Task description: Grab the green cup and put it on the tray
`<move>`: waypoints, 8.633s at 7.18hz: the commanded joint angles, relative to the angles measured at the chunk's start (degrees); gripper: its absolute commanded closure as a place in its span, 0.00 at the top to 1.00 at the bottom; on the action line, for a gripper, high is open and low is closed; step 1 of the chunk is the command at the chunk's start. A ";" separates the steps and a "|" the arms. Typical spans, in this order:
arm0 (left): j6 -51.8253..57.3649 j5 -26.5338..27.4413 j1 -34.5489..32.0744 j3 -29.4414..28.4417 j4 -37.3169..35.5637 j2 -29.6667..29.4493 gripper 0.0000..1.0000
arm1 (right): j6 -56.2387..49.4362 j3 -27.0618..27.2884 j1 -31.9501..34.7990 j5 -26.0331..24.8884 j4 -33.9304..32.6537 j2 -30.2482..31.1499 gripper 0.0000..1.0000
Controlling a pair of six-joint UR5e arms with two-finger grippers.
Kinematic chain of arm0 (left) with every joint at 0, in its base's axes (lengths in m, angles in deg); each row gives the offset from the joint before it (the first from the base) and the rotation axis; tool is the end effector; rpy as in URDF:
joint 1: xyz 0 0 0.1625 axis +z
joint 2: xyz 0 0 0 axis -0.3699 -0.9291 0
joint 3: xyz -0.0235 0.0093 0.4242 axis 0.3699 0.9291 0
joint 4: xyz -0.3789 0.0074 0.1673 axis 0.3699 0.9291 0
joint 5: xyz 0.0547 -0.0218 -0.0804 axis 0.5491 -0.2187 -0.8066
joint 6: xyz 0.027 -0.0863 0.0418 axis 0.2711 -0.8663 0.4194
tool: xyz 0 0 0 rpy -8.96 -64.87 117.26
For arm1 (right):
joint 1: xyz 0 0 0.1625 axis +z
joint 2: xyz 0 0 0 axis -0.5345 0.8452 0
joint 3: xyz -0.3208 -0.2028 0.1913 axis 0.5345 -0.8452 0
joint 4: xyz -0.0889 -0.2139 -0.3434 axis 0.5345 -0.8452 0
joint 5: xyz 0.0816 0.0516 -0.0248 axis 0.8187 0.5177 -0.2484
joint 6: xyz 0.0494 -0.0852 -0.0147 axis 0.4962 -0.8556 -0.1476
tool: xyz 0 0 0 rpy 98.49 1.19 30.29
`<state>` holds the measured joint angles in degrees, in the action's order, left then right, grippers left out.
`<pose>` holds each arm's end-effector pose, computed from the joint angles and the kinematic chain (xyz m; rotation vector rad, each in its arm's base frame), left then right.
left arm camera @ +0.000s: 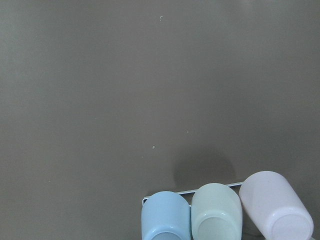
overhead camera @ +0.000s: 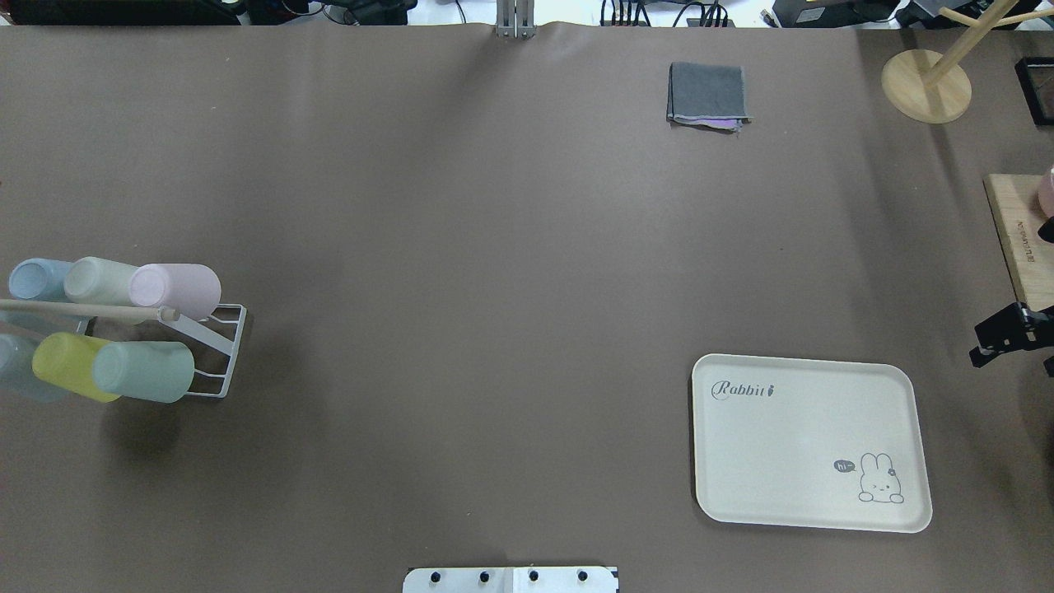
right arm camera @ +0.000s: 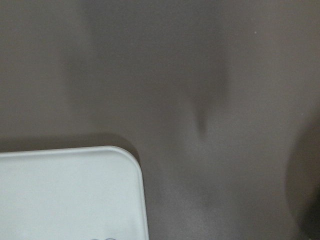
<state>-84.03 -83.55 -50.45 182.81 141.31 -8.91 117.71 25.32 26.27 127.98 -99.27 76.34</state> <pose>0.0789 -0.4768 0.3740 0.2294 0.7685 0.1693 -0.1589 -0.3764 0.5472 -0.2756 -0.8029 0.0488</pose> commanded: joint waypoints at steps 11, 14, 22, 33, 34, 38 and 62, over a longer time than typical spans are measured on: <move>0.37 21.27 29.61 10.64 0.06 -1.53 0.97 | 13.44 -5.96 -14.28 -7.02 16.83 0.54 0.86; 0.55 26.88 35.49 11.08 -0.99 -1.35 0.97 | 13.53 -6.05 -15.07 -7.28 17.01 1.15 0.79; 8.72 44.17 51.91 13.46 -10.23 -3.03 0.97 | 14.32 -8.42 -16.30 -7.90 19.47 0.89 0.41; 33.07 62.21 63.89 13.10 -23.04 -3.29 0.97 | 15.64 -8.16 -16.47 -7.55 21.75 1.15 0.07; 33.07 63.36 64.86 12.93 -24.54 -3.11 0.97 | 15.64 -8.16 -16.21 -7.29 23.50 1.42 0.07; 38.92 71.70 67.95 10.57 -32.72 0.14 0.97 | 14.50 -7.90 -12.36 -3.26 24.30 2.12 0.02; 43.35 87.54 66.63 -1.40 -32.20 0.23 0.78 | 24.87 -13.67 -19.46 -0.96 17.54 -32.91 0.00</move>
<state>-40.68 3.94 16.24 181.53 109.11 -8.64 142.98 14.40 7.61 127.05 -81.53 47.03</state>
